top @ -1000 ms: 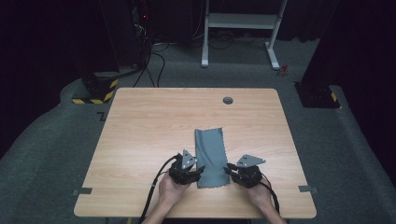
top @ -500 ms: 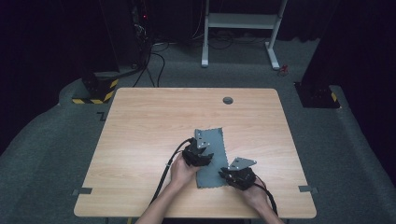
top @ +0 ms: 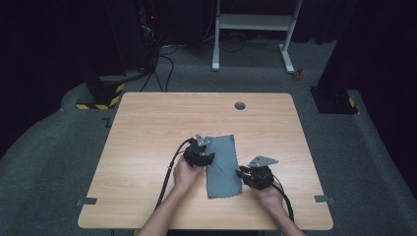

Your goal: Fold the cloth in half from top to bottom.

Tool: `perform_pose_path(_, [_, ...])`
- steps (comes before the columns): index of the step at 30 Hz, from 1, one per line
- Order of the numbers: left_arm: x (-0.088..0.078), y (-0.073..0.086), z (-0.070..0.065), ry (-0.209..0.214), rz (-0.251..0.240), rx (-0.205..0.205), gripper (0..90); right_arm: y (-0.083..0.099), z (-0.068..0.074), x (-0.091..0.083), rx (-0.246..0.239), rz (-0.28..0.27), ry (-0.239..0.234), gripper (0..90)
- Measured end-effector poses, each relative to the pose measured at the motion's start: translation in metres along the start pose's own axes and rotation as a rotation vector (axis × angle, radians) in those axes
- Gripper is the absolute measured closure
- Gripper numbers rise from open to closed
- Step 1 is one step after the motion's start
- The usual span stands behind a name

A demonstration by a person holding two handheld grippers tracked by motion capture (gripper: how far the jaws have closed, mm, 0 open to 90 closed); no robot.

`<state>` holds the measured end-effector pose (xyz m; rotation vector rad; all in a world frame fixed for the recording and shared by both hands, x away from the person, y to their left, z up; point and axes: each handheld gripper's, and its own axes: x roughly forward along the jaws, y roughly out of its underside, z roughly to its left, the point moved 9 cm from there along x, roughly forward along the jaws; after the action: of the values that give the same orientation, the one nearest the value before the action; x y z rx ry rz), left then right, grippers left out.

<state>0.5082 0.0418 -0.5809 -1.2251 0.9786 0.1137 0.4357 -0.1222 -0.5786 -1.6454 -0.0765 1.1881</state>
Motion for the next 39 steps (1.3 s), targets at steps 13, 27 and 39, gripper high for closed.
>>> perform_pose_path(13, [0.009, -0.009, 0.025, -0.020, 0.039, -0.047, 48.1, -0.042, -0.023, 0.030, 0.089, 0.000, 0.058, 69.4])
perform_pose_path(27, [0.017, -0.016, 0.040, -0.053, 0.035, -0.078, 51.5, -0.058, -0.050, 0.049, 0.147, 0.040, 0.117, 70.7])
perform_pose_path(39, [0.021, -0.020, 0.041, -0.065, 0.039, -0.096, 53.3, -0.074, -0.065, 0.069, 0.181, 0.037, 0.181, 69.0])
